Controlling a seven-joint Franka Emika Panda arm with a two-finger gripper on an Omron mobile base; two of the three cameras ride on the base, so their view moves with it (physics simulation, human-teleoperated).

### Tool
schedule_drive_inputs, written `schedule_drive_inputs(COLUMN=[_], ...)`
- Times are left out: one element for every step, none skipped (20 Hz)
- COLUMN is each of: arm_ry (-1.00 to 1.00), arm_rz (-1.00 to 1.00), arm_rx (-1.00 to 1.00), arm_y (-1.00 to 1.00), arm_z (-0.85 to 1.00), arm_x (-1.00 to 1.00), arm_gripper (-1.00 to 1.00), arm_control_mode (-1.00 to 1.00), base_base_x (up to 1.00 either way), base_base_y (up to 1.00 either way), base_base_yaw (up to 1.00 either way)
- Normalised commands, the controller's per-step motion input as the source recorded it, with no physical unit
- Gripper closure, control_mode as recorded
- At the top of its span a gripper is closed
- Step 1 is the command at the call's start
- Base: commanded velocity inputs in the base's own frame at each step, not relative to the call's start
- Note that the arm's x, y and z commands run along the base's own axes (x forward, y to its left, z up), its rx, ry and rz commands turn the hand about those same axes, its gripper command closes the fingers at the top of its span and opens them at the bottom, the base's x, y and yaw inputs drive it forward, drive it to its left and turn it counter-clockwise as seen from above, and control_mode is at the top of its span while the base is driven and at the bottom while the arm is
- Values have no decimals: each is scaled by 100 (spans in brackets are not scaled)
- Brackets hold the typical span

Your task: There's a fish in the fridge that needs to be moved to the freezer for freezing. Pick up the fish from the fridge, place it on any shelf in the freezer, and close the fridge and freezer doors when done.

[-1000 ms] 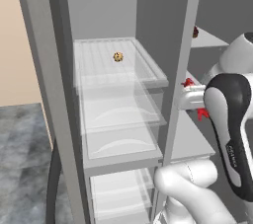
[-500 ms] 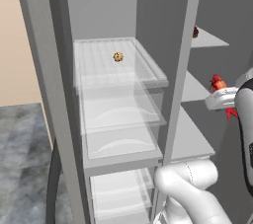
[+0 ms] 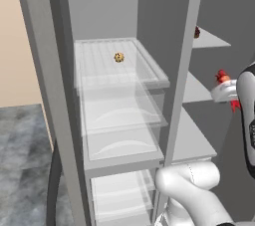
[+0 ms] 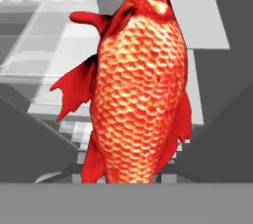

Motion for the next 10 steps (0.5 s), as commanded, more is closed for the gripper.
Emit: schedule_drive_inputs(arm_ry=[0, 0, 0, -1, -4, -3, 0, 0, 0, 0], arm_rz=[0, 0, 0, 1, 1, 1, 1, 2, 3, 3], arm_rx=[0, 0, 0, 0, 0, 0, 0, 0, 0, 0], arm_y=[-17, -14, -18, -38, -39, -36, -32, -28, -35, -36], arm_z=[0, 0, 0, 0, 0, 0, 0, 0, 0, 0], arm_x=[51, 56, 58, 46, 36, 42, 51, 54, 57, 55], arm_gripper=[100, 100, 100, 100, 100, 100, 100, 100, 100, 100], arm_control_mode=[-100, -100, -100, -100, -100, -100, -100, -100, -100, -100], base_base_x=[0, 0, 0, 0, 0, 0, 0, 0, 0, 0], base_base_y=[0, 0, 0, 0, 0, 0, 0, 0, 0, 0], base_base_yaw=[0, 0, 0, 0, 0, 0, 0, 0, 0, 0])
